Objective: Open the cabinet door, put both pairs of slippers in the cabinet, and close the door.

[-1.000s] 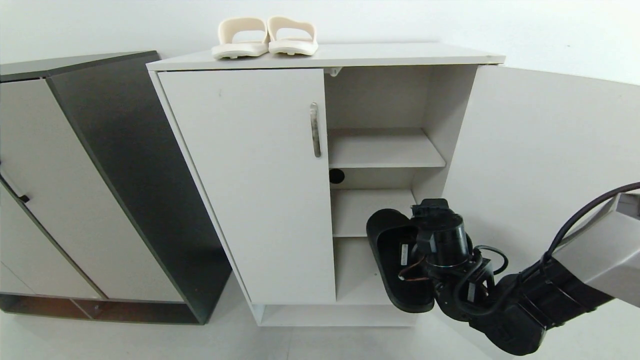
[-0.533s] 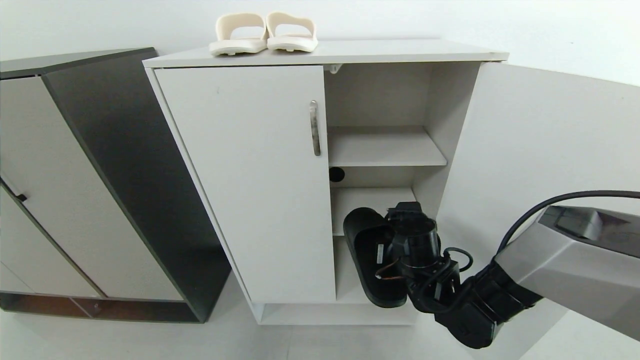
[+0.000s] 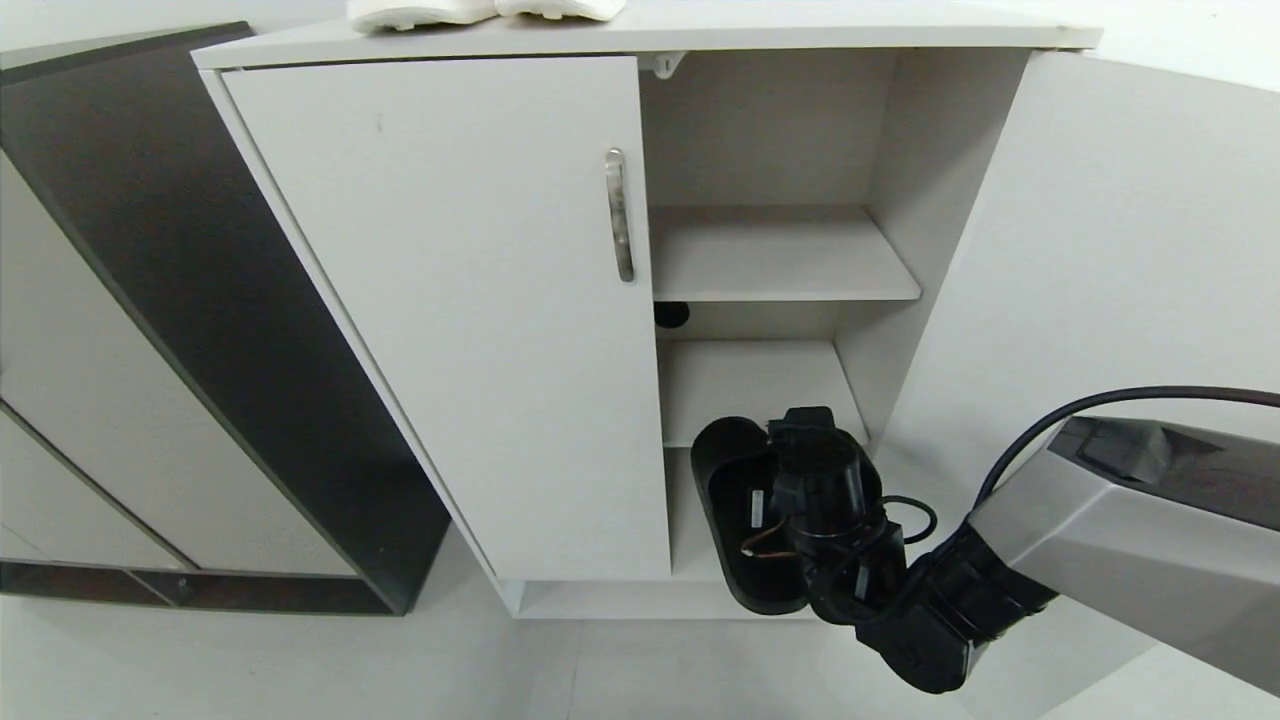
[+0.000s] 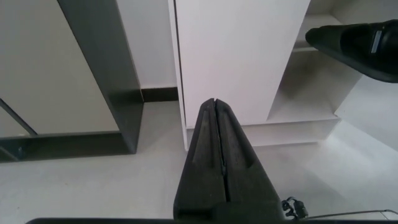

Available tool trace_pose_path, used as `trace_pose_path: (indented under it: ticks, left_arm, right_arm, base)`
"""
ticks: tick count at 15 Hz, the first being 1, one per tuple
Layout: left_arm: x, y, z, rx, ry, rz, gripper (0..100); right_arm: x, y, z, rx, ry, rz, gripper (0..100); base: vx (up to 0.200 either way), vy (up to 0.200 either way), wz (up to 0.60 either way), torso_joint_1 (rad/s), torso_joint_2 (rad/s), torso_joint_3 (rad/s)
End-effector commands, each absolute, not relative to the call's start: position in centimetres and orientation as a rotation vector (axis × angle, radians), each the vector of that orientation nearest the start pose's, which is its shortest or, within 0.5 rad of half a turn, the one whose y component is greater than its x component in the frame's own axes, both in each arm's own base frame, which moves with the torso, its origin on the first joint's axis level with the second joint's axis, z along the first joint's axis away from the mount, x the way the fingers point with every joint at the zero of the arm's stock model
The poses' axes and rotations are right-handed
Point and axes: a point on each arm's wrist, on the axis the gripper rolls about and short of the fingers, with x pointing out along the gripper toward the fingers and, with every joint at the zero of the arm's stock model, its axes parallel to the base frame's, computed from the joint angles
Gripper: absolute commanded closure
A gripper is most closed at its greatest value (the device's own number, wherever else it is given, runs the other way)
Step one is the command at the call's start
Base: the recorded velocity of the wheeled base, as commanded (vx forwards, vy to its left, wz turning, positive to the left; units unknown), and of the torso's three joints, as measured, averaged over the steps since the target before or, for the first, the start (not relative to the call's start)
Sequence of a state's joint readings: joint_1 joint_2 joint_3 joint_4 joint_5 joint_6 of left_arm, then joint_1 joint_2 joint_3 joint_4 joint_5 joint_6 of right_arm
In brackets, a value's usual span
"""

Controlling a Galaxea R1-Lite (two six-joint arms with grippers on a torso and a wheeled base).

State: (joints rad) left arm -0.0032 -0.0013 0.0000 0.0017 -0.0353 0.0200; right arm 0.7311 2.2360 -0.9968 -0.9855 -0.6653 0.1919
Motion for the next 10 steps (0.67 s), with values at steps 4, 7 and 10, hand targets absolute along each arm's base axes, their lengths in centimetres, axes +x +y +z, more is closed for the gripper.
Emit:
trace_pose_path:
  ticks: [4,7,10]
  left_arm:
    - [-2.3,-0.1,7.5,0.02,0.001,-0.038,100]
    - [-2.3,-0.1,7.5,0.023,0.0,-0.037,100]
    - [-2.3,-0.1,7.5,0.023,0.001,-0.037,100]
  right_arm:
    - [30.5,27.1,8.0,0.064,0.142,0.064,100]
    - [29.7,26.7,9.6,0.059,0.018,0.053,100]
    - [30.1,26.6,8.8,0.024,-0.028,0.038,100]
  base:
    - [0.0,0.0,0.0,0.005,0.0,-0.195]
    - [0.0,0.0,0.0,0.005,0.0,-0.146]
    - [0.0,0.0,0.0,0.0,0.0,0.0]
